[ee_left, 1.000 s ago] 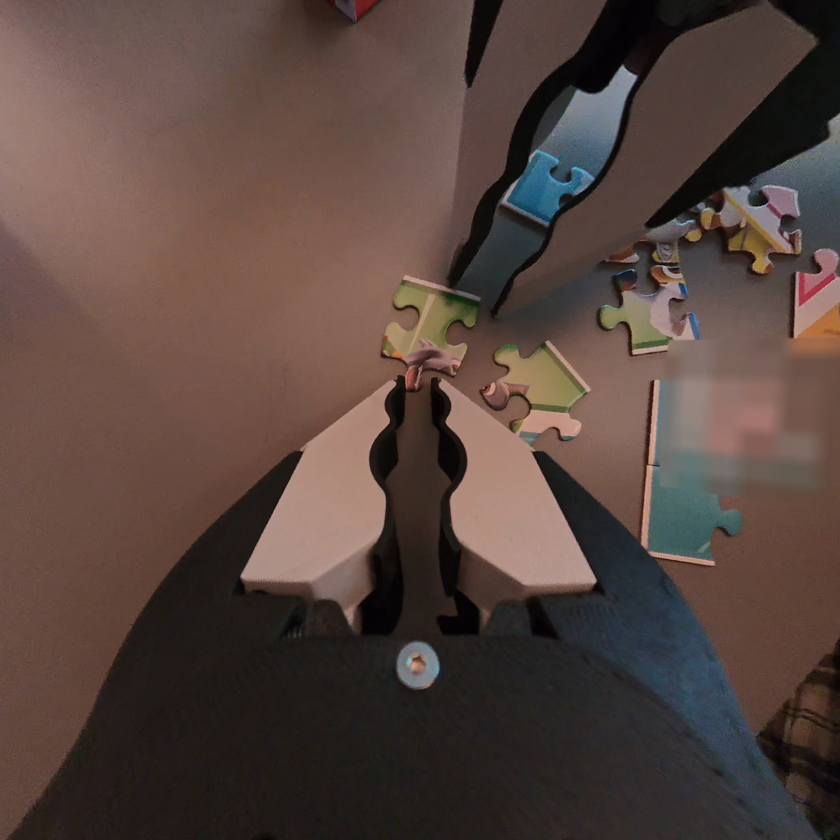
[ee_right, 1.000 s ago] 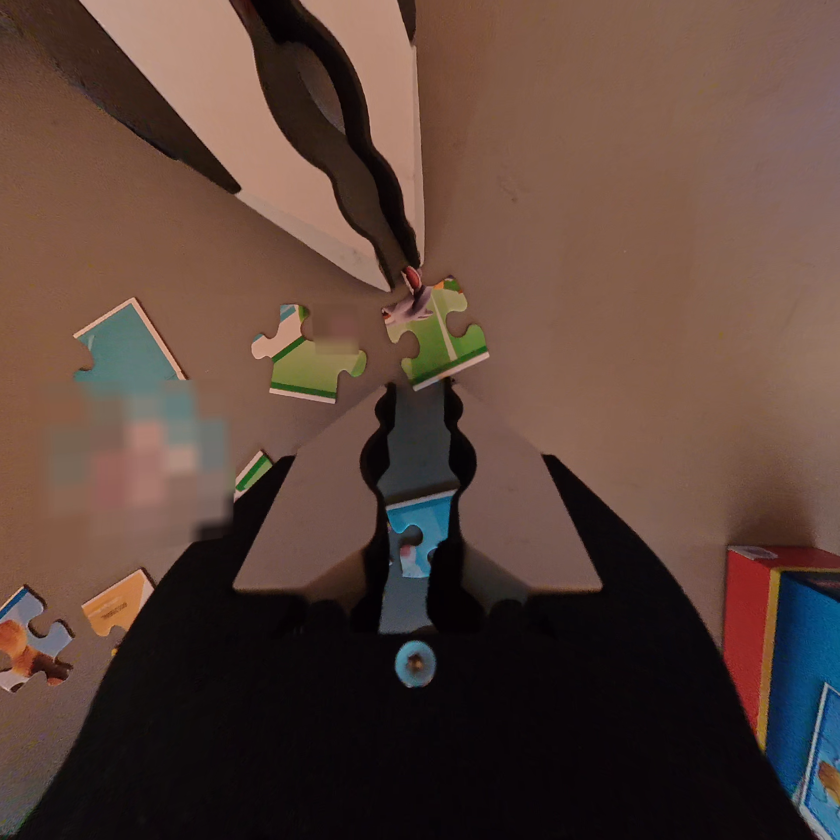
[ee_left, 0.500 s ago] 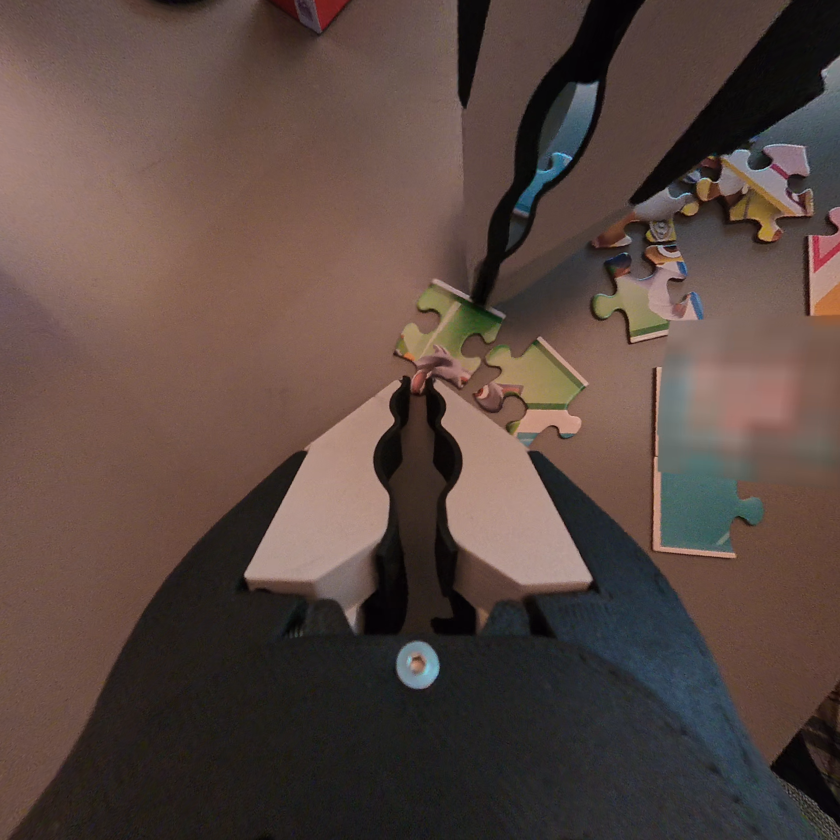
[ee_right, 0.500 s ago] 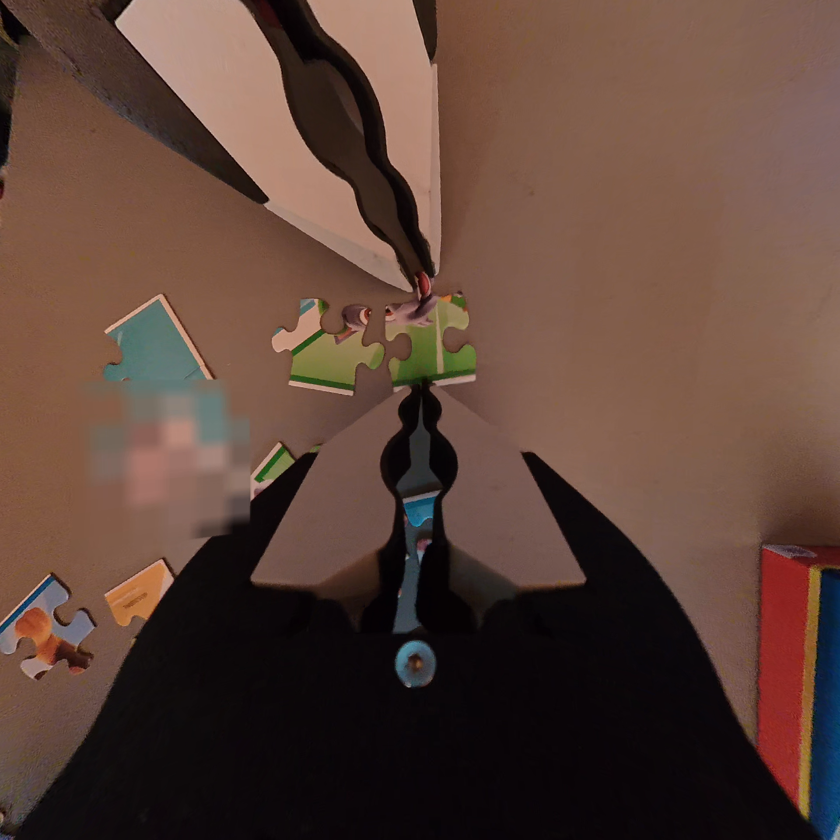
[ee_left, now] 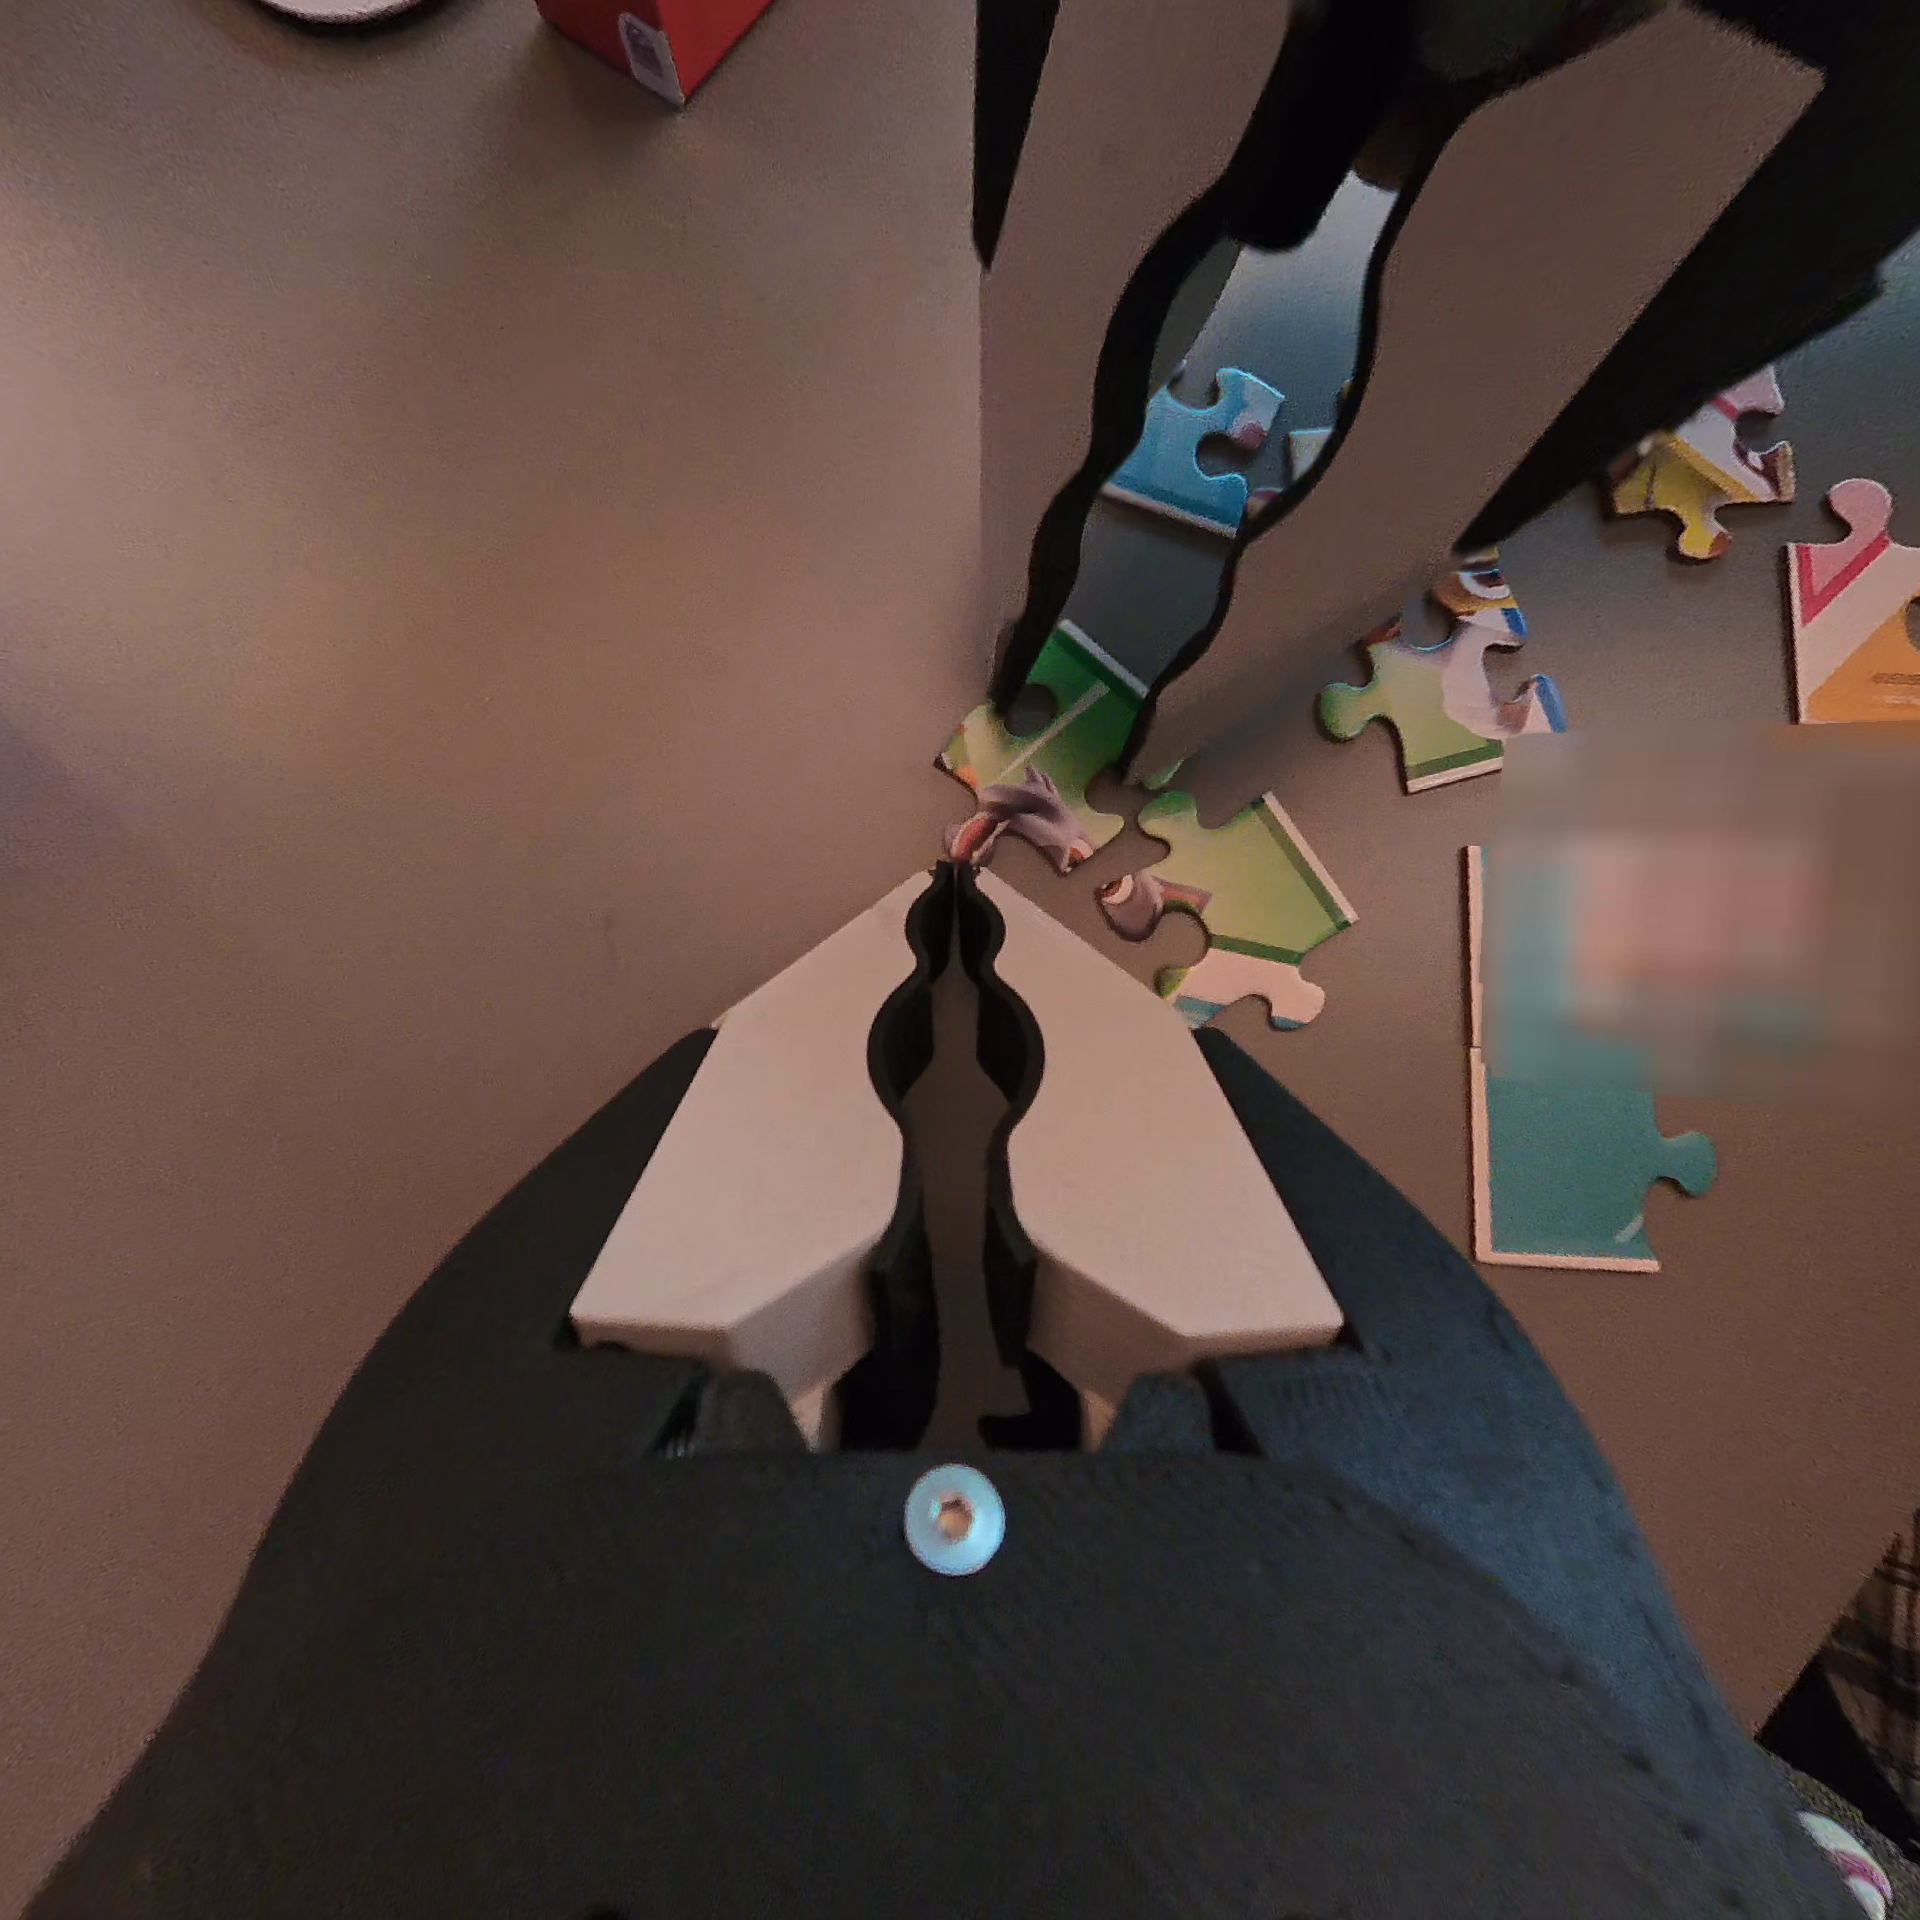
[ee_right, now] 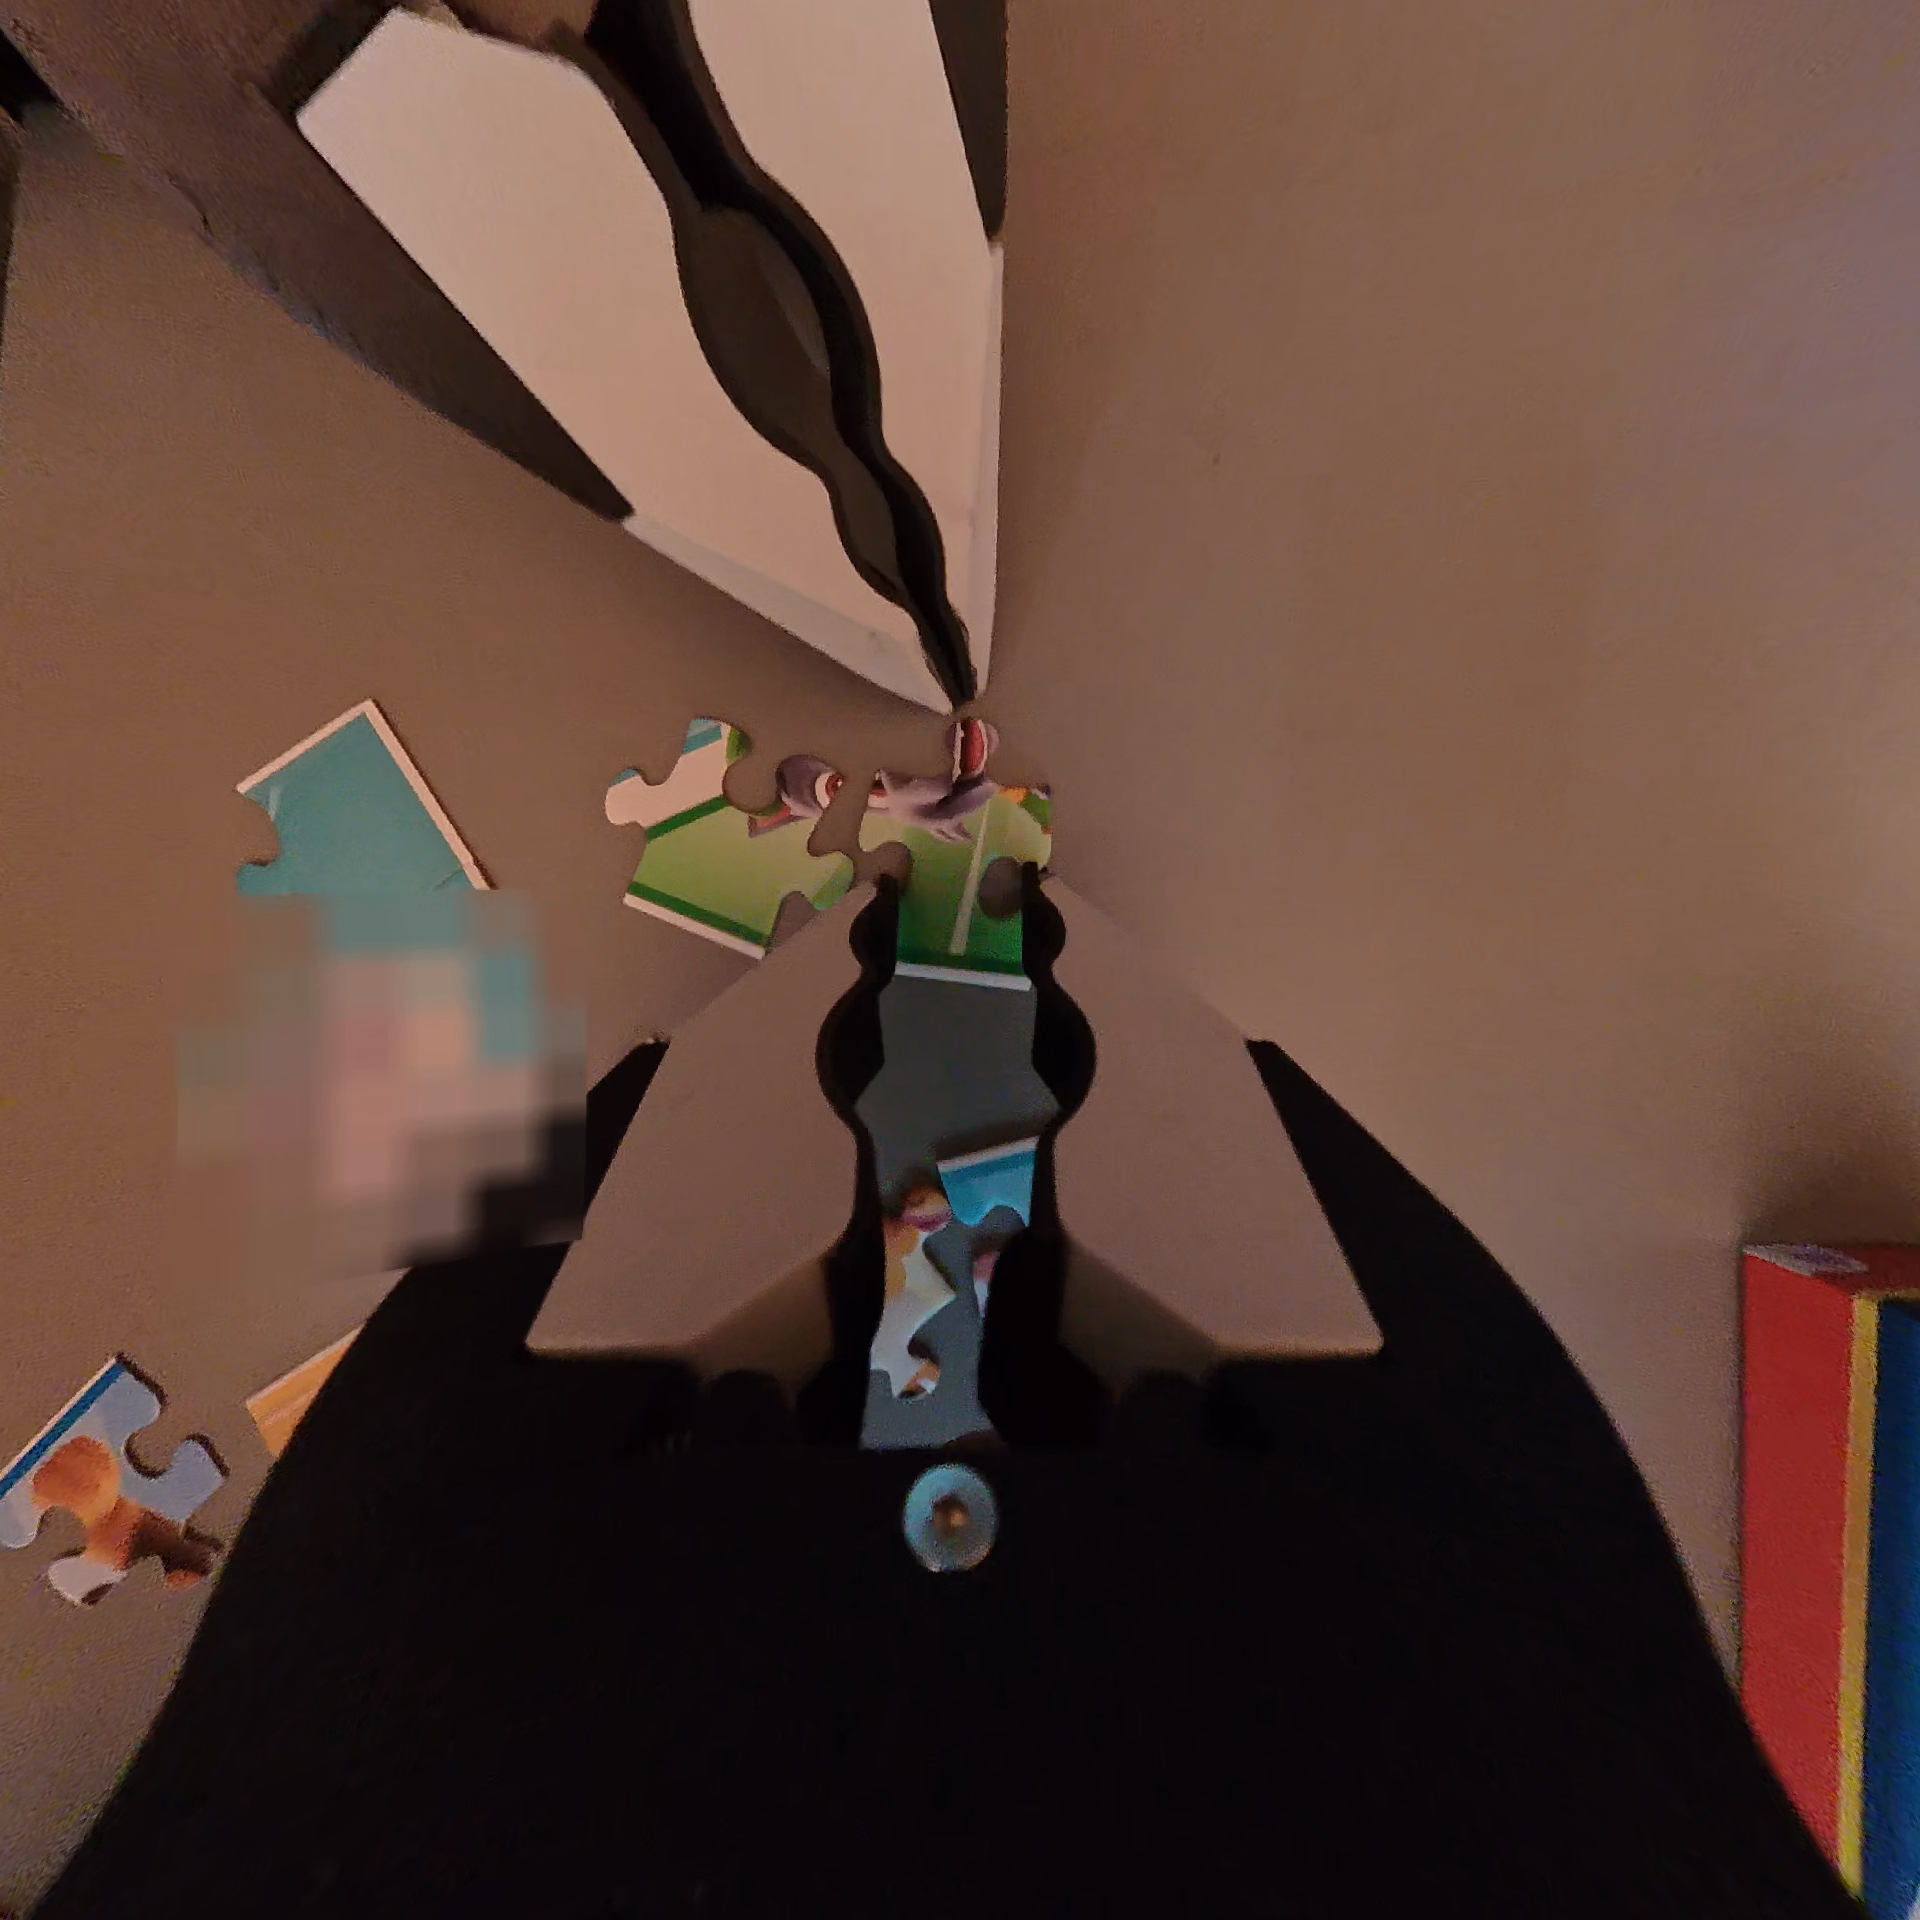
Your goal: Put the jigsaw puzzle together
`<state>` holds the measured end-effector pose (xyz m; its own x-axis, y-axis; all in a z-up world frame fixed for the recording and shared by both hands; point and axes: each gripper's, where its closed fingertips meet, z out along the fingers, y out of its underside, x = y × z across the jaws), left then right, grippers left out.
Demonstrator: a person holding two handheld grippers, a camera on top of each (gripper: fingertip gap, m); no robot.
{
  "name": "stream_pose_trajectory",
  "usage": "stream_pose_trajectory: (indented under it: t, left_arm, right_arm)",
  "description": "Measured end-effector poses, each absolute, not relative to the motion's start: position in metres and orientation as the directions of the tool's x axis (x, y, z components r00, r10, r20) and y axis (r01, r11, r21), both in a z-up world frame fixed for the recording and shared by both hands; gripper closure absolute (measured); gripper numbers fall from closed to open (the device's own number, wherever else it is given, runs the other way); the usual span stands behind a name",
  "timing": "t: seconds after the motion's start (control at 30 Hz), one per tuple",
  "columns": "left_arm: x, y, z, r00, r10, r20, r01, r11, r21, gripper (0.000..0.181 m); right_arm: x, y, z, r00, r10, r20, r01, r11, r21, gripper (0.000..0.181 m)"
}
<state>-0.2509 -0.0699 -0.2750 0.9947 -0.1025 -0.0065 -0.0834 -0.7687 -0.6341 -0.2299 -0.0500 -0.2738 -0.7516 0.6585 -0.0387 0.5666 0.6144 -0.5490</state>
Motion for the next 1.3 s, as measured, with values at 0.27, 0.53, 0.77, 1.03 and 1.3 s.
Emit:
stream_pose_trajectory:
  t: [0.27, 0.53, 0.77, 1.03, 1.3]
  left_arm:
    - [-0.248, -0.065, -0.275, 0.994, -0.113, -0.006, -0.091, -0.766, -0.636, 0.181]
    - [-0.252, -0.07, -0.274, 0.995, -0.099, -0.009, -0.081, -0.758, -0.648, 0.179]
    - [-0.247, -0.073, -0.267, 0.993, -0.117, -0.008, -0.094, -0.753, -0.651, 0.176]
    - [-0.219, -0.096, -0.263, 0.991, -0.136, -0.003, -0.107, -0.766, -0.634, 0.167]
    - [-0.173, -0.115, -0.258, 0.978, -0.18, -0.101, -0.202, -0.727, -0.656, 0.17]
  right_arm:
    - [-0.232, -0.052, -0.275, -0.755, 0.656, -0.006, 0.556, 0.635, -0.537, 0.17]
    - [-0.232, -0.051, -0.273, -0.734, 0.676, -0.069, 0.585, 0.578, -0.569, 0.173]
    - [-0.229, -0.049, -0.271, -0.736, 0.67, -0.096, 0.597, 0.577, -0.557, 0.181]
    - [-0.214, -0.064, -0.274, -0.765, 0.636, -0.107, 0.583, 0.612, -0.534, 0.173]
    - [-0.216, -0.096, -0.274, -0.769, 0.623, -0.143, 0.583, 0.593, -0.555, 0.176]
